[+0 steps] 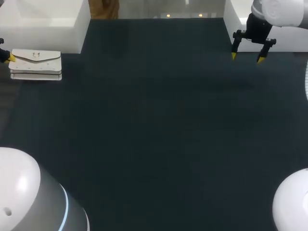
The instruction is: Pick up the bag, open it, inspect its contents, close it, and place it on the opposite side
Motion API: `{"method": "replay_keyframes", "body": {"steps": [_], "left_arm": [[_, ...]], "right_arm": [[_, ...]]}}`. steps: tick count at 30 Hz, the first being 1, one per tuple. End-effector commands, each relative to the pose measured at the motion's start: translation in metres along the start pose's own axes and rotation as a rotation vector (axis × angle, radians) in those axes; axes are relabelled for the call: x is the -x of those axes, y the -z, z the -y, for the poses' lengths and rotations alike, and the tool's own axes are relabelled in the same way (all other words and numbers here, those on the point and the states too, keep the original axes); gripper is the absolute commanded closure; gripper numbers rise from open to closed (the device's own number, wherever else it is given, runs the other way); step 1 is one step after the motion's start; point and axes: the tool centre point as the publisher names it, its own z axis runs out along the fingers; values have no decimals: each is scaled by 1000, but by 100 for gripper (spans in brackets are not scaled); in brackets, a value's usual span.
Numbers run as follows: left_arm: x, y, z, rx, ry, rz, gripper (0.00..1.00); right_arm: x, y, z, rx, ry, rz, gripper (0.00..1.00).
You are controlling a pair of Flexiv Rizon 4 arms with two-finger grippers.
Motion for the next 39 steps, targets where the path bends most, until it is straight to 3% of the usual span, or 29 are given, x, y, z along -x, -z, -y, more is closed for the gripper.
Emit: {"method": "replay_keyframes", "body": {"steps": [1,2,3,4,5,17,29,39], "left_arm": [[7,-4,7,553,-5,-44,99],[7,-4,6,555,-5,-44,72],[7,-4,6,555,-4,-43,35],[8,-4,5,556,-3,-42,10],[8,-4,5,555,-3,-42,0],[0,20,-2,512,18,53,0],[-44,51,-22,416,38,272,0],[-70,59,-44,338,61,375,0]], "right_arm": [[0,1,0,-1,-1,3,0],[0,1,0,-1,-1,3,0],[0,1,0,-1,-1,3,0],[0,1,0,-1,-1,3,0],[0,1,0,-1,-1,3,0],[0,1,0,-1,-1,3,0],[0,1,0,-1,-1,3,0],[0,1,0,-1,-1,3,0]]}}
